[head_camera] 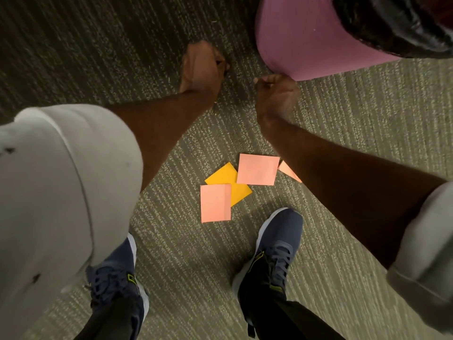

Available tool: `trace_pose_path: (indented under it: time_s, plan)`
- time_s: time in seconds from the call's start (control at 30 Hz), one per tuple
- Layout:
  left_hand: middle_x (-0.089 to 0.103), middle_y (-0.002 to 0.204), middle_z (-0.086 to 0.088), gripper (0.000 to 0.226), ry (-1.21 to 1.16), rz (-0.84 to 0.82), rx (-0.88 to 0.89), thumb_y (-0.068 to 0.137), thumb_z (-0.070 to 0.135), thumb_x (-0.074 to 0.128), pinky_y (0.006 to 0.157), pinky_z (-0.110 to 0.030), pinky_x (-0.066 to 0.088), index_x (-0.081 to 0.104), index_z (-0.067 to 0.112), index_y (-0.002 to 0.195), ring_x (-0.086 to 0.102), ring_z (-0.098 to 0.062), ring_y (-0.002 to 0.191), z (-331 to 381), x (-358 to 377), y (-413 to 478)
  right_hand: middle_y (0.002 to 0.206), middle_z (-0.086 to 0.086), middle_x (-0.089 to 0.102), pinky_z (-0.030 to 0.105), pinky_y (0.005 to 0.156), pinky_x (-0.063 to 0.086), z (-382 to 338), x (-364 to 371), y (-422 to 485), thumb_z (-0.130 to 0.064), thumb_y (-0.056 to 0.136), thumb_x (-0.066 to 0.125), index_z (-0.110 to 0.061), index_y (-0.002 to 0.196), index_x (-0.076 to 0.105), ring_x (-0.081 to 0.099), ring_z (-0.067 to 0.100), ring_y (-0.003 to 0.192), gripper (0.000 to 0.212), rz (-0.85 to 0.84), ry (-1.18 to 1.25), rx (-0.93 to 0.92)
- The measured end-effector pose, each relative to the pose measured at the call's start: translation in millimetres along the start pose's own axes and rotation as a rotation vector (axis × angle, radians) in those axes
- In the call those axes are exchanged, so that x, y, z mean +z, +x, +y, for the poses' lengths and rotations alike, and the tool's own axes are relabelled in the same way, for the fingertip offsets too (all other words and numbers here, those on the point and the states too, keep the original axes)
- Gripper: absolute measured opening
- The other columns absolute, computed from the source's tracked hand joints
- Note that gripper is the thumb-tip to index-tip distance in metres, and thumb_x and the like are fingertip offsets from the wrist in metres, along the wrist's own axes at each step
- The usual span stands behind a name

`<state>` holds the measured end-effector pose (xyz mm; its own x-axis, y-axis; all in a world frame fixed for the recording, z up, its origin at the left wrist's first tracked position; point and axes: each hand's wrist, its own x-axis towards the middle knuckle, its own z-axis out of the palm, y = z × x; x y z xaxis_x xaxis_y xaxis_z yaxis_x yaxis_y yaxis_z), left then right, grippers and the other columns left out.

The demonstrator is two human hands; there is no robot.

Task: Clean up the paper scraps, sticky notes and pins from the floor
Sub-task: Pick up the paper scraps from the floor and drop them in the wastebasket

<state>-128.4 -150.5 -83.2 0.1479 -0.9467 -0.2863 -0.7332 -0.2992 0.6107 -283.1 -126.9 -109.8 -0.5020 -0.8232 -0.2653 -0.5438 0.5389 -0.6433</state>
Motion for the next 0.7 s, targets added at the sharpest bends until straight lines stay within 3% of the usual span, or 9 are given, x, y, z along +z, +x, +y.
trace_pose_path:
  time_s: [0.13, 0.27, 0.4, 0.47, 0.53, 0.6, 0.7]
  plan:
    - [0.073, 0.094, -0.011, 0.020, 0.127, -0.040, 0.115, 0.096, 0.021, 0.060, 0.084, -0.037, 0.057, 0.076, 0.010, 0.094, 0.068, -0.023, 0.090, 1, -4, 5, 0.078, 0.002, 0.075, 0.032, 0.069, 0.059, -6, 3, -1, -0.018, 0.084, 0.072, -0.013, 0.076, 0.073, 0.069, 0.018, 0.073, 0.009, 0.036, -0.045, -0.038]
    - [0.069, 0.101, -0.012, 0.020, 0.166, -0.087, 0.143, 0.095, 0.025, 0.061, 0.087, -0.042, 0.057, 0.071, 0.009, 0.099, 0.067, -0.025, 0.096, 2, -4, 8, 0.084, 0.012, 0.070, 0.028, 0.064, 0.043, -5, 5, -8, -0.016, 0.084, 0.064, -0.005, 0.081, 0.067, 0.059, 0.017, 0.075, 0.012, 0.002, -0.091, -0.134]
    - [0.067, 0.102, -0.003, 0.019, 0.041, -0.130, 0.110, 0.091, 0.028, 0.067, 0.086, -0.031, 0.055, 0.070, 0.012, 0.101, 0.064, -0.015, 0.095, -10, -3, 4, 0.077, 0.005, 0.054, 0.034, 0.061, 0.042, 12, -3, -15, -0.026, 0.076, 0.054, -0.015, 0.075, 0.053, 0.051, 0.017, 0.074, 0.011, -0.056, -0.021, -0.134]
    - [0.071, 0.100, 0.001, 0.016, -0.039, -0.169, 0.146, 0.092, 0.027, 0.067, 0.081, -0.025, 0.057, 0.072, 0.016, 0.101, 0.066, -0.009, 0.090, -17, -10, -5, 0.076, 0.003, 0.059, 0.032, 0.056, 0.046, 27, -20, -17, -0.027, 0.081, 0.056, -0.013, 0.076, 0.059, 0.052, 0.013, 0.070, 0.016, -0.025, -0.015, -0.067]
    - [0.069, 0.094, 0.004, 0.014, -0.036, -0.197, 0.243, 0.096, 0.025, 0.063, 0.071, -0.017, 0.053, 0.072, 0.016, 0.101, 0.064, -0.007, 0.084, -23, -17, -14, 0.076, -0.001, 0.064, 0.021, 0.052, 0.047, 41, -41, -15, -0.016, 0.089, 0.061, -0.009, 0.082, 0.067, 0.055, 0.008, 0.067, 0.012, 0.003, -0.052, 0.025]
    - [0.064, 0.094, 0.000, 0.016, 0.025, -0.214, 0.350, 0.097, 0.027, 0.060, 0.069, -0.022, 0.049, 0.071, 0.016, 0.100, 0.060, -0.012, 0.083, -31, -22, -20, 0.077, -0.001, 0.066, 0.008, 0.048, 0.040, 53, -59, -8, -0.011, 0.092, 0.062, -0.007, 0.085, 0.070, 0.057, 0.005, 0.066, 0.011, 0.001, -0.068, 0.062]
    - [0.065, 0.106, -0.008, 0.018, 0.127, -0.257, 0.415, 0.095, 0.026, 0.063, 0.077, -0.035, 0.054, 0.073, 0.016, 0.106, 0.060, -0.018, 0.088, -43, -25, -24, 0.083, 0.000, 0.072, 0.015, 0.054, 0.048, 62, -71, 2, -0.016, 0.091, 0.065, -0.009, 0.091, 0.072, 0.062, 0.005, 0.069, 0.010, -0.047, -0.048, 0.054]
